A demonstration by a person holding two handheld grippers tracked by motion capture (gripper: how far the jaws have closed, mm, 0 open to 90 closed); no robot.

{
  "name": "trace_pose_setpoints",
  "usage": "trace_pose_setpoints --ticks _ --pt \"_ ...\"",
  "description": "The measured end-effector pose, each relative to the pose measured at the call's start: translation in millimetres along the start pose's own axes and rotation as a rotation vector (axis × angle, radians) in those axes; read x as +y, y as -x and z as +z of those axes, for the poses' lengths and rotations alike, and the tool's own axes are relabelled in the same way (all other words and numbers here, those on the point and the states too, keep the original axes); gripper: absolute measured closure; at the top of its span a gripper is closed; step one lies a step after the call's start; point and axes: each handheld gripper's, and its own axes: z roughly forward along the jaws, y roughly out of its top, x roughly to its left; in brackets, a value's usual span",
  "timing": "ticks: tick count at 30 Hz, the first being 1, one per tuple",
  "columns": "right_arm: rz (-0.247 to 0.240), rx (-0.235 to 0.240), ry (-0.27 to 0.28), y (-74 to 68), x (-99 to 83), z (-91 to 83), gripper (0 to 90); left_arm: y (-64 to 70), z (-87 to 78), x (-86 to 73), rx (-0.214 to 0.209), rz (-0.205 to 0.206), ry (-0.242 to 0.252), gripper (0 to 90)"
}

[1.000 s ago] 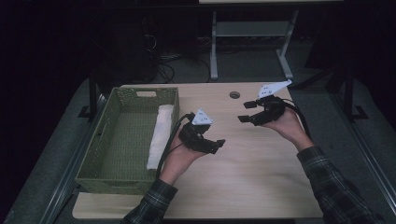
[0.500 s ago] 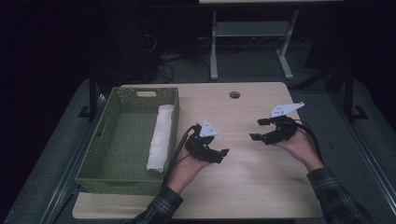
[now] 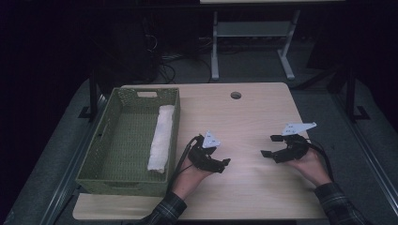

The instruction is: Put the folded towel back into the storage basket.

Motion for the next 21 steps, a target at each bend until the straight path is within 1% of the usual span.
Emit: trace_pose_setpoints --ticks 2,4,8,9,11,12,13,17,18,20,21 --pt "0.009 -0.008 0.009 -2.4 -5.6 -2.2 17.0 -0.1 3.0 -5.4 -0.003 -0.006 -0.006 21.1" --pt "0.009 -0.017 0.004 -4.6 -10.5 -3.6 15.7 -0.2 6.3 -10.2 -0.012 -0.014 -0.019 20.7" --pt "0.028 -0.022 0.01 -6.9 -20.6 -4.6 13.5 0.9 12.0 -16.4 -0.023 -0.017 -0.03 19.8" --pt "0.034 -0.041 0.008 -8.4 -22.8 -4.6 13.5 1.5 13.4 -17.6 -0.024 -0.019 -0.033 19.8" --pt "0.02 -0.102 -0.003 -10.0 -26.7 -4.7 13.7 1.9 16.3 -19.8 -0.02 -0.007 -0.037 19.6" --pt "0.022 -0.122 -0.011 -10.9 -28.4 -5.0 13.7 1.7 17.4 -20.7 -0.014 0.0 -0.045 19.2" --pt "0.025 -0.134 -0.014 -11.1 -30.4 -5.7 13.8 1.2 18.7 -21.9 -0.012 -0.001 -0.05 19.0" --pt "0.071 -0.13 -0.018 -9.1 -38.8 -7.0 13.6 -2.5 22.0 -26.7 0.007 0.004 -0.067 17.0" --pt "0.074 -0.133 -0.021 -8.1 -40.9 -7.0 13.3 -3.5 22.9 -27.9 0.012 0.006 -0.072 16.7" --pt "0.072 -0.152 -0.028 -6.3 -43.7 -6.6 13.4 -4.9 25.5 -30.2 0.023 0.004 -0.078 15.8" --pt "0.081 -0.169 -0.039 -5.7 -44.4 -5.9 13.1 -5.4 26.7 -31.2 0.029 0.004 -0.084 15.4"
